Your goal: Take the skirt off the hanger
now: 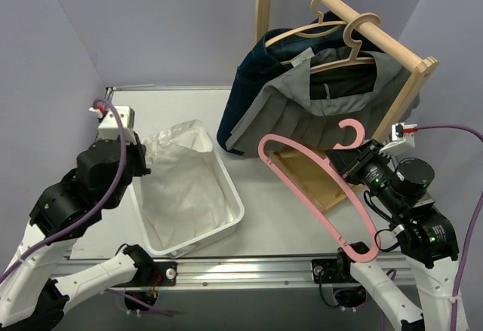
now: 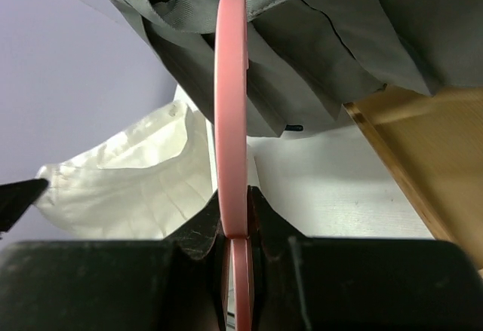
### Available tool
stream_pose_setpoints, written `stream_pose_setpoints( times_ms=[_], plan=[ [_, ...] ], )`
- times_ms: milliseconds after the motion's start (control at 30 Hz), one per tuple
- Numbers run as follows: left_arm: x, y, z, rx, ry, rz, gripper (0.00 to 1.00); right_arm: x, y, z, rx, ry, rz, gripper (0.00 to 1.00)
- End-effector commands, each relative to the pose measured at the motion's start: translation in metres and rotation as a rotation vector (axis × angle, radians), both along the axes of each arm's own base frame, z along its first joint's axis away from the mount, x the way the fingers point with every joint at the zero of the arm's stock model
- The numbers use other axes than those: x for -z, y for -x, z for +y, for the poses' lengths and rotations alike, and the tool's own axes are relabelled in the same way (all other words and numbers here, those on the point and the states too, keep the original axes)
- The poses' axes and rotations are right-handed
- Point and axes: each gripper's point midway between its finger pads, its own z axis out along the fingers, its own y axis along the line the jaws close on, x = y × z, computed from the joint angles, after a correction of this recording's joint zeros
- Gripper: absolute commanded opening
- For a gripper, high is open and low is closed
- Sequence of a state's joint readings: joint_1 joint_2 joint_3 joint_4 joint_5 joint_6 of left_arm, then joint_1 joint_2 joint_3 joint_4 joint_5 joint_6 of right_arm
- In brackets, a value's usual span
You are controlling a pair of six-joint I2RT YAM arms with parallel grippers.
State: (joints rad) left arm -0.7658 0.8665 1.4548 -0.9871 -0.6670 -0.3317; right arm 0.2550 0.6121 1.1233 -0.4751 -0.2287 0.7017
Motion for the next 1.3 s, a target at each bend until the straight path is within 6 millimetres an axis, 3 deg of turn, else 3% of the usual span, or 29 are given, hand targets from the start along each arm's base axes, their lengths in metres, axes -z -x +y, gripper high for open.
stream_pose_setpoints(
  times_ms=[0,167,300,367,400,433,533,567,700,733,833,1033,1100,1200,1267],
  plan=[
    [0.048,0.004,-0.01,-0.016,0.007,0.158,0.02,-0.008,-0.007,0.004,-0.022,0.001,-0.042,0.0],
    [0.107,0.011,-0.032,-0.006,0.049,0.371,0.02,0.0,-0.012,0.006,-0.033,0.025,-0.016,0.0],
    [0.133,0.009,-0.047,0.016,0.061,0.447,0.02,0.009,-0.018,0.008,-0.045,0.055,0.015,0.0],
    [0.136,0.004,-0.054,0.031,0.065,0.461,0.03,0.016,-0.023,0.01,-0.049,0.06,0.032,0.0],
    [0.134,0.004,-0.06,0.055,0.073,0.467,0.11,0.019,-0.024,0.011,-0.053,0.061,0.04,0.0],
    [0.132,0.002,-0.062,0.071,0.064,0.467,0.46,0.022,-0.026,0.011,-0.052,0.063,0.046,0.0],
    [0.123,-0.004,-0.072,0.107,0.05,0.463,0.96,0.03,-0.031,0.011,-0.051,0.074,0.069,0.0],
    [0.118,-0.005,-0.074,0.118,0.052,0.456,0.99,0.032,-0.033,0.012,-0.049,0.075,0.075,0.0],
    [0.084,-0.003,-0.09,0.204,0.066,0.373,0.94,0.041,-0.039,0.011,-0.031,0.073,0.1,0.0],
    [0.067,0.003,-0.103,0.266,0.068,0.336,0.94,0.044,-0.041,0.01,-0.021,0.076,0.113,0.0],
    [0.039,0.013,-0.132,0.379,0.041,0.288,0.94,0.065,-0.052,0.006,0.029,0.076,0.189,0.0],
    [-0.008,0.078,-0.224,0.784,-0.022,0.119,0.94,0.096,-0.065,-0.007,0.16,0.058,0.294,0.0],
    [-0.013,0.104,-0.245,0.882,-0.05,0.057,0.94,0.102,-0.066,-0.012,0.219,0.01,0.324,0.0],
    [-0.019,0.129,-0.268,0.963,-0.137,-0.061,0.94,0.107,-0.065,-0.018,0.302,-0.058,0.366,0.0],
    [-0.012,0.136,-0.277,0.963,-0.214,-0.092,0.94,0.11,-0.064,-0.025,0.362,-0.071,0.402,0.0]
  ],
)
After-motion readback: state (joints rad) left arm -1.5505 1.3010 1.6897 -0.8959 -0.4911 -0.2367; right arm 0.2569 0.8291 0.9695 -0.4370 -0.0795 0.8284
